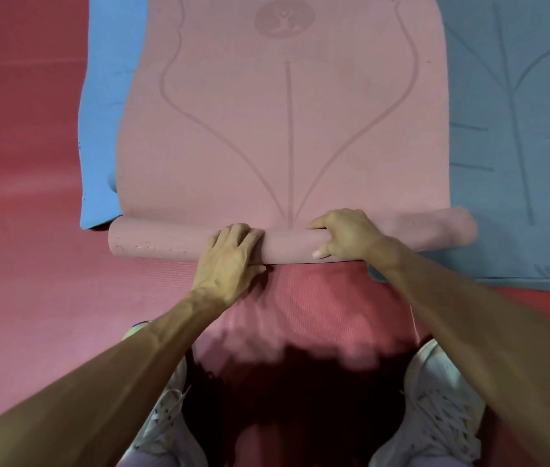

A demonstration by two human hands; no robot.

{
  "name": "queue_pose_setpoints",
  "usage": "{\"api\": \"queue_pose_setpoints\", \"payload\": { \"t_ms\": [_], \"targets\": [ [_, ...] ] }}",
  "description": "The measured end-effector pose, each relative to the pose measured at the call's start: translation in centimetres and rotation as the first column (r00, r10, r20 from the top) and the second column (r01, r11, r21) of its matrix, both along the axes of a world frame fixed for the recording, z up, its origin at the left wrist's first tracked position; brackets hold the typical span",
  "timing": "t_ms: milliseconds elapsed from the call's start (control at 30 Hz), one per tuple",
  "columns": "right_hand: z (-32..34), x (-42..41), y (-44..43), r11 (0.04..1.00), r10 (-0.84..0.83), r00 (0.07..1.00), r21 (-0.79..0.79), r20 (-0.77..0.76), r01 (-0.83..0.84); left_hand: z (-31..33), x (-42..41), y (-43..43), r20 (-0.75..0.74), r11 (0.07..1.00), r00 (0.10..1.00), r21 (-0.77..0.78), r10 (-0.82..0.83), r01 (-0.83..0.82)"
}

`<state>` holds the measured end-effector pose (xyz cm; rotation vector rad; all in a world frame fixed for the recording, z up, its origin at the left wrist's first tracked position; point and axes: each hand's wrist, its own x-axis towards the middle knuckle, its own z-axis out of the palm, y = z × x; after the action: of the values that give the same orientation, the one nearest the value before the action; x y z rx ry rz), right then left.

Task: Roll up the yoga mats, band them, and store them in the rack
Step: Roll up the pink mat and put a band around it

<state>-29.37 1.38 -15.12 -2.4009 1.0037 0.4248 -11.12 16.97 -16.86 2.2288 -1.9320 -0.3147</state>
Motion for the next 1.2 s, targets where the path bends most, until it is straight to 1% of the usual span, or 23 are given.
{"api": "queue_pose_setpoints", "payload": {
  "t_ms": [67, 133, 200, 300, 367, 467, 533, 567, 633, 667, 733, 800, 867, 1033, 1133, 1200],
  "targets": [
    [0.2, 0.5, -0.7, 0.999, 0.001, 0.999, 0.041, -0.034, 0.0, -0.2, 0.0, -0.2, 0.046, 0.999, 0.999, 0.042, -0.017, 0.015],
    [0.0, 0.7, -1.0, 0.998, -0.014, 0.999, 0.055, -0.03, 0.016, -0.3, 0.0, -0.7, 0.067, 0.997, 0.998, 0.071, -0.02, 0.015],
    [-0.3, 0.5, -1.2, 0.996, -0.057, 0.998, 0.069, 0.006, 0.056, -0.1, 0.2, -1.6, 0.08, 0.995, 0.997, 0.104, -0.008, 0.0],
    [-0.5, 0.2, -1.2, 0.99, -0.111, 0.992, 0.098, 0.057, 0.105, 0.6, 0.8, -3.0, 0.108, 0.978, 0.993, 0.207, -0.038, 0.015],
    [-0.5, 0.0, -0.9, 0.99, -0.111, 0.99, 0.096, 0.083, 0.103, 1.0, 1.2, -3.7, 0.112, 0.964, 0.991, 0.262, -0.068, 0.037],
    [-0.6, -0.6, -0.2, 0.994, -0.091, 0.99, 0.065, 0.104, 0.085, 1.7, 1.6, -4.7, 0.092, 0.951, 0.993, 0.306, -0.071, 0.04],
    [-1.0, -1.3, 0.8, 0.997, -0.058, 0.991, -0.046, 0.121, 0.064, 2.2, 1.8, -5.7, 0.099, 0.941, 0.992, 0.338, -0.073, 0.035],
    [-1.3, -1.5, 1.4, 0.988, -0.031, 0.983, -0.146, 0.181, 0.058, 2.5, 1.9, -6.3, 0.097, 0.931, 0.993, 0.364, -0.062, 0.023],
    [-1.9, -1.9, 2.6, 0.93, 0.03, 0.961, -0.361, 0.276, 0.074, 3.0, 2.2, -7.7, 0.082, 0.905, 0.996, 0.426, -0.034, -0.004],
    [-2.1, -1.9, 3.2, 0.898, 0.04, 0.958, -0.432, 0.285, 0.091, 3.2, 2.3, -8.4, 0.067, 0.89, 0.997, 0.457, -0.024, -0.01],
    [-2.5, -1.9, 4.3, 0.873, 0.048, 0.972, -0.483, 0.232, 0.072, 3.6, 2.5, -9.4, 0.009, 0.867, 1.0, 0.498, 0.005, -0.009],
    [-2.8, -1.7, 4.7, 0.874, 0.045, 0.981, -0.483, 0.191, 0.054, 3.7, 2.6, -10.0, -0.021, 0.864, 1.0, 0.504, 0.02, -0.006],
    [-3.1, -1.4, 4.5, 0.873, 0.029, 0.987, -0.485, 0.159, 0.053, 3.7, 2.5, -9.9, -0.006, 0.871, 1.0, 0.49, 0.009, -0.005],
    [-3.4, -0.2, 3.0, 0.866, 0.003, 0.987, -0.493, 0.161, 0.077, 3.3, 2.5, -9.6, 0.031, 0.88, 0.999, 0.475, -0.031, 0.013],
    [-3.5, 0.1, 1.6, 0.896, 0.011, 0.986, -0.439, 0.168, 0.065, 3.3, 2.3, -9.0, 0.02, 0.88, 1.0, 0.474, 0.004, -0.013],
    [-2.7, 0.3, 0.4, 0.922, 0.033, 0.992, -0.387, 0.123, 0.017, 3.0, 2.2, -8.0, 0.015, 0.9, 1.0, 0.435, 0.018, -0.023]
  ]
}}
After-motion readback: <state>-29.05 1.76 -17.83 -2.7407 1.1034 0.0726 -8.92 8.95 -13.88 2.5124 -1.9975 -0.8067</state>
